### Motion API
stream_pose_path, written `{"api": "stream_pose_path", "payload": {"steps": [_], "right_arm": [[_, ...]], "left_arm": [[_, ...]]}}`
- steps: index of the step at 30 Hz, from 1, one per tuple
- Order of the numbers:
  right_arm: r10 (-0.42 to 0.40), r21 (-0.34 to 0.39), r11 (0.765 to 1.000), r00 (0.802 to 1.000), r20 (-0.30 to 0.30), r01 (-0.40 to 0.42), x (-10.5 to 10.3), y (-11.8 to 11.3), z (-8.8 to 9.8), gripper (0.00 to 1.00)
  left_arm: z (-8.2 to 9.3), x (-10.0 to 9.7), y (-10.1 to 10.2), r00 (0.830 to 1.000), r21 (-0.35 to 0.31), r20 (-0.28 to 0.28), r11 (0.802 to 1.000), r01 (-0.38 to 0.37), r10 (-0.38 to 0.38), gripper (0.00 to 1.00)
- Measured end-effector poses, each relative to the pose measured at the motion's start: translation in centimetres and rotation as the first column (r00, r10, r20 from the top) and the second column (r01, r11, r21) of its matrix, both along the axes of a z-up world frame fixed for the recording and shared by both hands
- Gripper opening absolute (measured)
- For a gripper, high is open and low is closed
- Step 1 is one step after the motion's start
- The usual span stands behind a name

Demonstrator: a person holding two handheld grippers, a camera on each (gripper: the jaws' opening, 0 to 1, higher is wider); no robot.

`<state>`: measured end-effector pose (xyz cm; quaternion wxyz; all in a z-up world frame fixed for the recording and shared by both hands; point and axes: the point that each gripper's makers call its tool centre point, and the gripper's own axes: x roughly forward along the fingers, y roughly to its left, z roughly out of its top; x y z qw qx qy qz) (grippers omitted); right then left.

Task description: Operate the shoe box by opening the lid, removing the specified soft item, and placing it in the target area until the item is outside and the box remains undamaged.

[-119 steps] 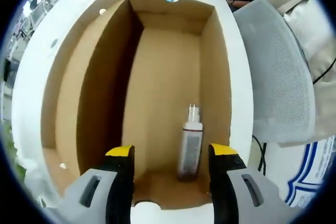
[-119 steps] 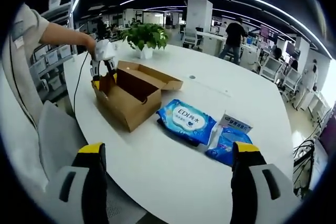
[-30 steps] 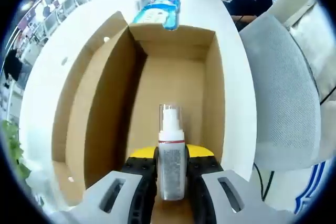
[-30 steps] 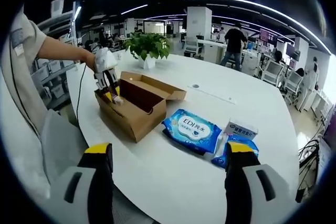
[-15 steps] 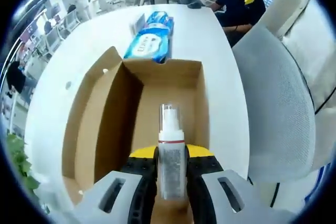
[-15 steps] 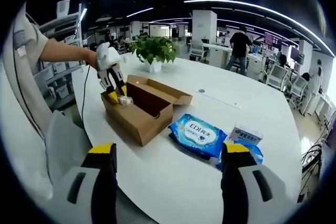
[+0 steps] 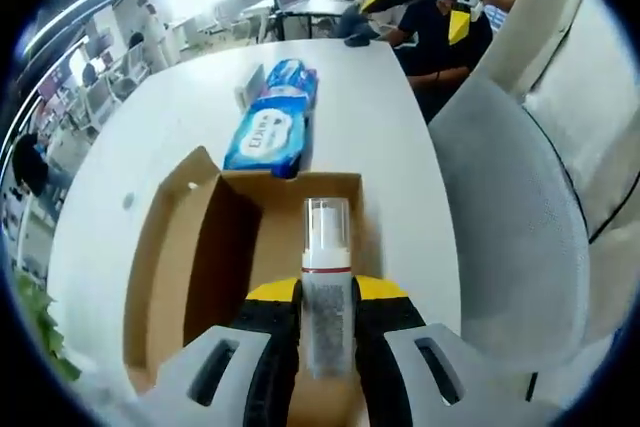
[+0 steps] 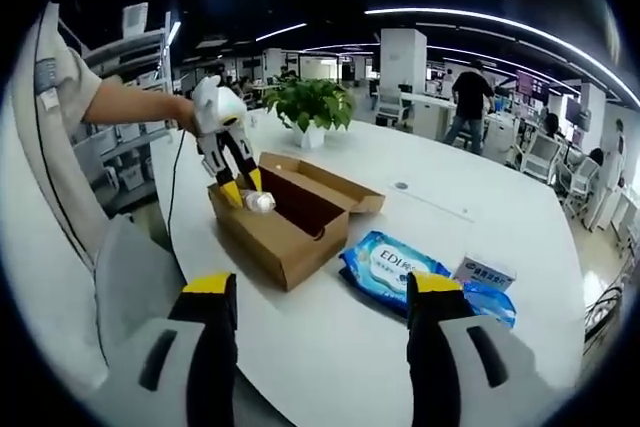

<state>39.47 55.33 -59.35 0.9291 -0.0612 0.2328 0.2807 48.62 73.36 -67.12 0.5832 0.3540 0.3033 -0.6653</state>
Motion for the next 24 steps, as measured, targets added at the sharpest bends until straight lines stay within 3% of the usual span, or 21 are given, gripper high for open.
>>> {"api": "stream_pose_path", "payload": {"steps": [20,24], "right_arm": [[0.085,0.078,0.993,0.996,0.028,-0.087,0.6,3.6,0.1,0.5],[0.101,0.105,0.989,0.994,0.038,-0.104,0.7,4.4,0.4,0.47]], "left_arm": [[2.2,-3.9,-4.2,0.996,-0.148,-0.039,0.986,0.078,-0.084,0.18],[3.0,-4.8,-4.9,0.992,-0.203,-0.073,0.975,0.085,-0.102,0.18]]}}
